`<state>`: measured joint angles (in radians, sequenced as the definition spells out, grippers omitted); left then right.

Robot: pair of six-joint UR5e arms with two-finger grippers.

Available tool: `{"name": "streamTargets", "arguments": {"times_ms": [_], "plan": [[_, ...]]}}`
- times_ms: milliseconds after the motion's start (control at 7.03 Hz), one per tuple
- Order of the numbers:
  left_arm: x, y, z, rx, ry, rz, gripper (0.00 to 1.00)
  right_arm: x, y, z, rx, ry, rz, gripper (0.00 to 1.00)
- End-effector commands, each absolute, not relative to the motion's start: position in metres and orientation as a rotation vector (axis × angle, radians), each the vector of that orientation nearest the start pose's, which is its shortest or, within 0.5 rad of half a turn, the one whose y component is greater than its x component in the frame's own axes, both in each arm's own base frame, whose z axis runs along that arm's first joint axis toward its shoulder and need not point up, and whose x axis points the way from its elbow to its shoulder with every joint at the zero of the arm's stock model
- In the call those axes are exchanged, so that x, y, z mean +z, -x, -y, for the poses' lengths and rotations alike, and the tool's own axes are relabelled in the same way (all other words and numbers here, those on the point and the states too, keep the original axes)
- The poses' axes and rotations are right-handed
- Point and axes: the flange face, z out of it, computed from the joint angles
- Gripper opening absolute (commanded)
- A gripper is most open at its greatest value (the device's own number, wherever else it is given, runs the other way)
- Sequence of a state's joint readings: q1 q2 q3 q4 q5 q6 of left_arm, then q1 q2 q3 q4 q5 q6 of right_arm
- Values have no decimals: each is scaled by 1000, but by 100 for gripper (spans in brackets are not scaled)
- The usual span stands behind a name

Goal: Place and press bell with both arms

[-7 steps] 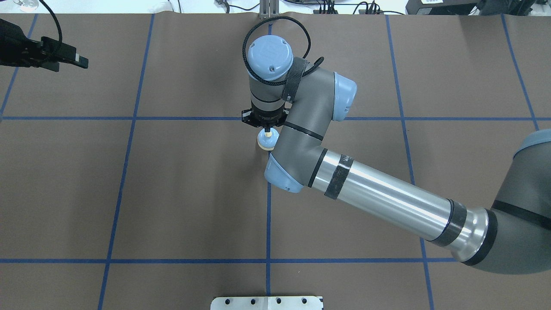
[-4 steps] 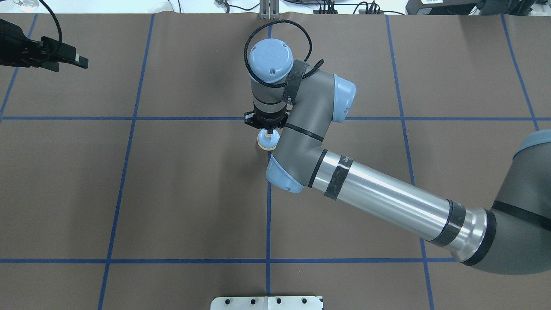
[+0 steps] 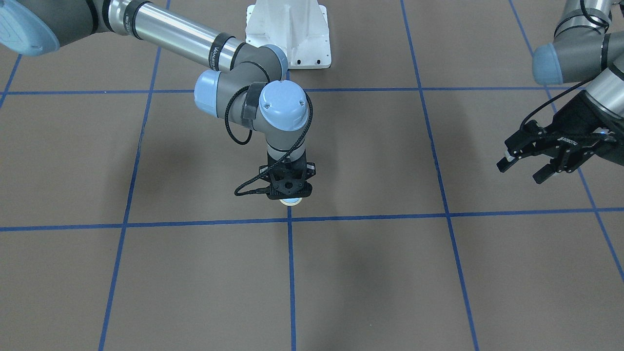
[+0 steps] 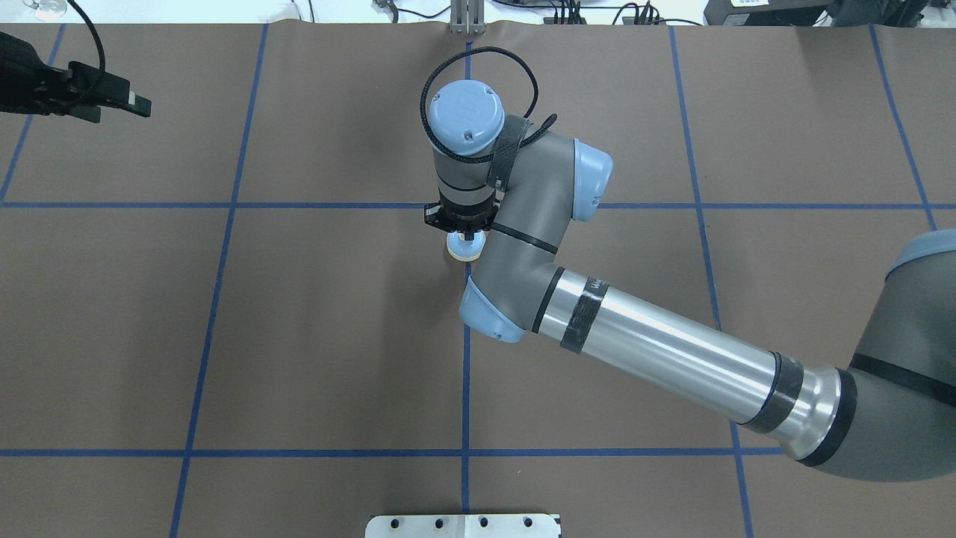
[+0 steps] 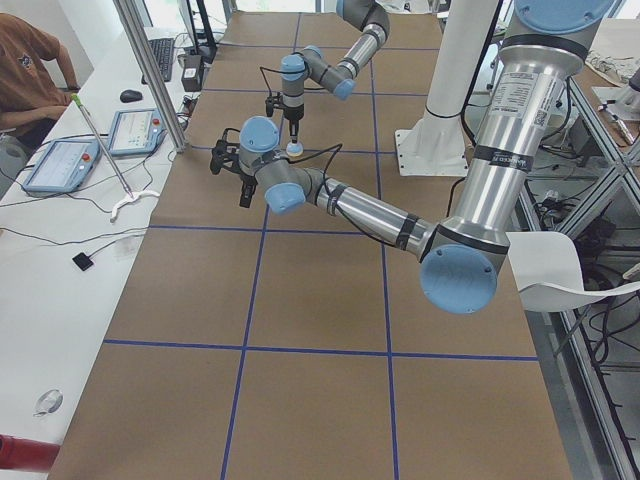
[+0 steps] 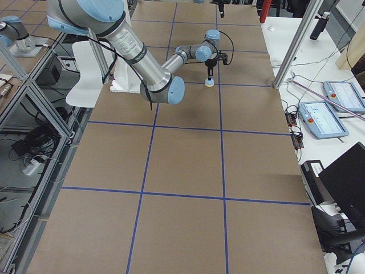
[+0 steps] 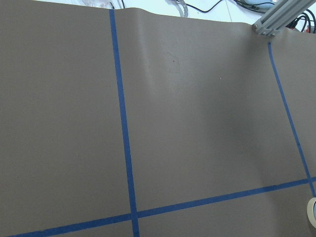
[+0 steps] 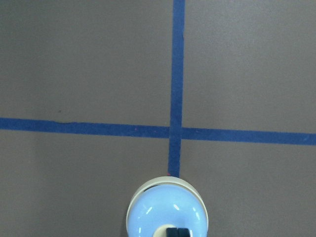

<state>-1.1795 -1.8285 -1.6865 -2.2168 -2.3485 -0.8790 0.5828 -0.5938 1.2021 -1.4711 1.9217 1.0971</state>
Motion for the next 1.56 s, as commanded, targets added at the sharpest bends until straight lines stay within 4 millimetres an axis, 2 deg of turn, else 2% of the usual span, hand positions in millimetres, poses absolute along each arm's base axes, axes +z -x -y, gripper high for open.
{"name": "streamTargets", "arguments": {"times_ms": [0, 284, 426, 569, 711, 853, 995, 1137, 1422], "plan": [[381, -162, 566, -36, -359, -1134, 100, 152, 604, 546, -5, -85, 811, 0], [380, -162, 566, -35, -361, -1135, 100, 123, 564, 564, 7, -80, 884, 0], [381, -162, 566, -36, -359, -1134, 100, 111, 548, 564, 16, -68, 889, 17], [386, -159, 564, -38, -347, -1136, 100, 103, 528, 558, 25, -66, 881, 87], [395, -135, 564, -64, -332, -1144, 100, 104, 508, 553, 42, -56, 862, 99], [402, -103, 568, -90, -312, -1168, 100, 124, 466, 537, 35, -68, 848, 99], [427, -73, 558, -71, -320, -1160, 100, 152, 425, 524, -9, -110, 843, 100], [461, -43, 547, -41, -346, -1120, 100, 185, 377, 521, -52, -150, 818, 100], [507, 6, 537, 20, -358, -1006, 100, 227, 306, 519, -128, -161, 716, 100]]}}
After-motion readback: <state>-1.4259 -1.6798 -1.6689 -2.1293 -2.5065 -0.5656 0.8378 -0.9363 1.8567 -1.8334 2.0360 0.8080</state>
